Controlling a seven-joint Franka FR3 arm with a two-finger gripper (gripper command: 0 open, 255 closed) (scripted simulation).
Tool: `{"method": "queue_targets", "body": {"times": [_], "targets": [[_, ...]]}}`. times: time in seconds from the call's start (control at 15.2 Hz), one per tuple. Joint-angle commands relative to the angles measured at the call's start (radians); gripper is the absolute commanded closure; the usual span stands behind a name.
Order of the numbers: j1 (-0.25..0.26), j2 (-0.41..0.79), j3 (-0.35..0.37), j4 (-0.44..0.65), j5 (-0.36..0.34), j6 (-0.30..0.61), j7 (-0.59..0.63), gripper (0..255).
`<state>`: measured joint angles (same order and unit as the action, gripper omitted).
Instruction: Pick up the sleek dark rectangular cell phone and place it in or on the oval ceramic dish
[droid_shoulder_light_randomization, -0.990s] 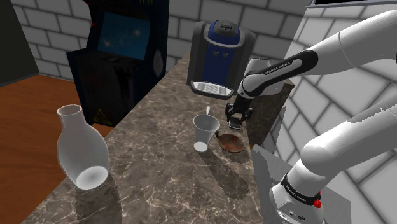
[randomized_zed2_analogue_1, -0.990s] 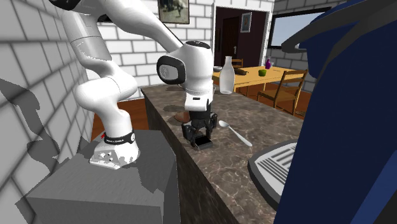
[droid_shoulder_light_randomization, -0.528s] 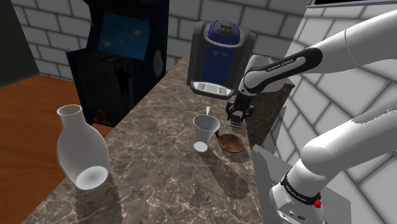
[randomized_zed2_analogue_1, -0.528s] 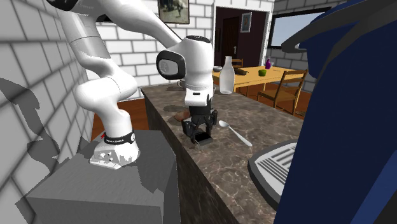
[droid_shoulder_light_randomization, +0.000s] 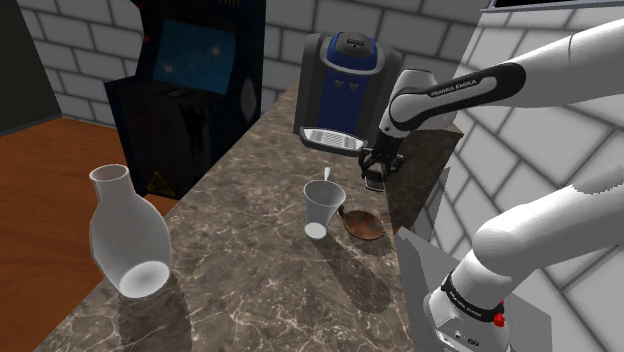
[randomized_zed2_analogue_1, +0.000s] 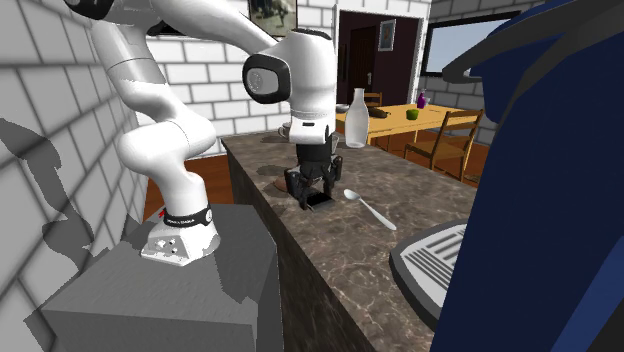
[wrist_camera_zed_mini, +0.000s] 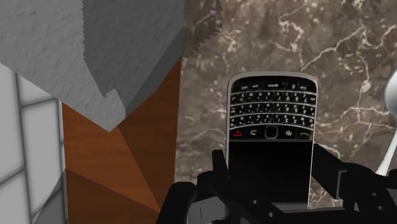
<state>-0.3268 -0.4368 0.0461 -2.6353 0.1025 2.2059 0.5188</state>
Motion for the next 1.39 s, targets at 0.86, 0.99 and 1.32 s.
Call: {"method": "queue_targets", "body": {"times": [0.86,0.99,1.32], "targets": [[0.018,-0.125,0.027,0.077,0.01,-0.199,0.053,255],[0.043,-0.176,0.06,0.044,0.032,-0.213,0.094,255],[0.113,-0.288,0.147,-0.019,0.1,-0.251,0.204,255]]}}
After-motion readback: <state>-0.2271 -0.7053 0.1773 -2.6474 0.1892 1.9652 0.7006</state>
